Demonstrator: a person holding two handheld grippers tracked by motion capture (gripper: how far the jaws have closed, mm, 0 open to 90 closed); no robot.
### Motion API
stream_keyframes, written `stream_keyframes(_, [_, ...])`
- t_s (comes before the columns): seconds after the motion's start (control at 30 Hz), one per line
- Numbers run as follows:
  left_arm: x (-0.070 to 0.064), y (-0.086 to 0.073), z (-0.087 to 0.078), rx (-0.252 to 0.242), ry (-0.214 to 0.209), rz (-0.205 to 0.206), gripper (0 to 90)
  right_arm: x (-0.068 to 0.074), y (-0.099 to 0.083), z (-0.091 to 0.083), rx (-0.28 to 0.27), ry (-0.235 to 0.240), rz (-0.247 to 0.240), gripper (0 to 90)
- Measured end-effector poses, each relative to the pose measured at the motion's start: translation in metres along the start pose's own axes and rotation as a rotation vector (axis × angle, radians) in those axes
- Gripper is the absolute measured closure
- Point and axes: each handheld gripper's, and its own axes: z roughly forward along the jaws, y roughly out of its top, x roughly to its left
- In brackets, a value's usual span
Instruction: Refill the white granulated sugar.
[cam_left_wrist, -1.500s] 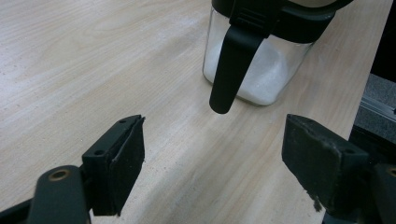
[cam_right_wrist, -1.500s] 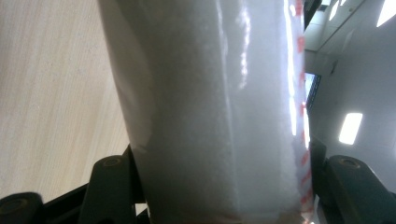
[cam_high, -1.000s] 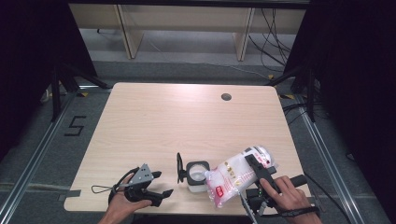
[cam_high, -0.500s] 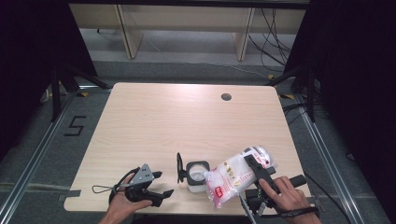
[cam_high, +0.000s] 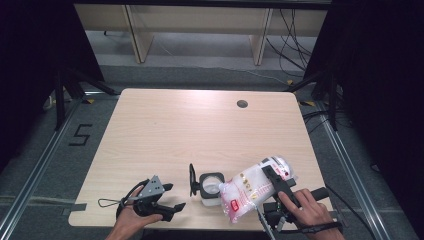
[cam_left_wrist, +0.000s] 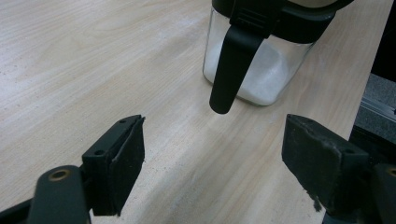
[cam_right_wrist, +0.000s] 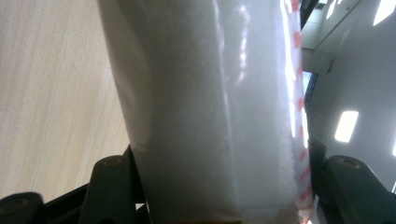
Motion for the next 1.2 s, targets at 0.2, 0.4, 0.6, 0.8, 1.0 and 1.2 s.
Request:
stream_keyframes(0.2, [-0.0001,0.0000,0.0000,-0.001,0.001,-0.006,20.9,0.0020,0.0006,-0.0005,0.004,0.013,0.021,43.3])
stream_keyframes(0.4, [-0.0002,0.0000,0.0005,-0.002,-0.007,-0.005,20.9,0.0008,-0.0022,-0.0006,0.008,0.015,0.029,43.3])
stream_keyframes(0.6, [-0.0005,-0.0002,0.0004,-0.003,-0.006,-0.012,20.9,-0.0014,-0.0001,-0.0011,0.011,0.015,-0.005,43.3])
stream_keyframes(0.8, [-0.0002,-0.0001,0.0000,0.000,0.001,-0.003,20.8,0.0020,-0.0003,-0.0014,0.009,0.011,0.031,43.4])
stream_keyframes(1.0, [0.0001,0.0000,-0.0001,0.000,0.002,-0.004,20.9,-0.0009,-0.0027,-0.0009,-0.020,-0.022,0.014,43.4])
stream_keyframes(1.2, [-0.0002,-0.0001,0.0000,-0.007,-0.005,-0.012,20.9,0.0000,-0.0042,-0.0010,-0.006,-0.010,0.029,43.5])
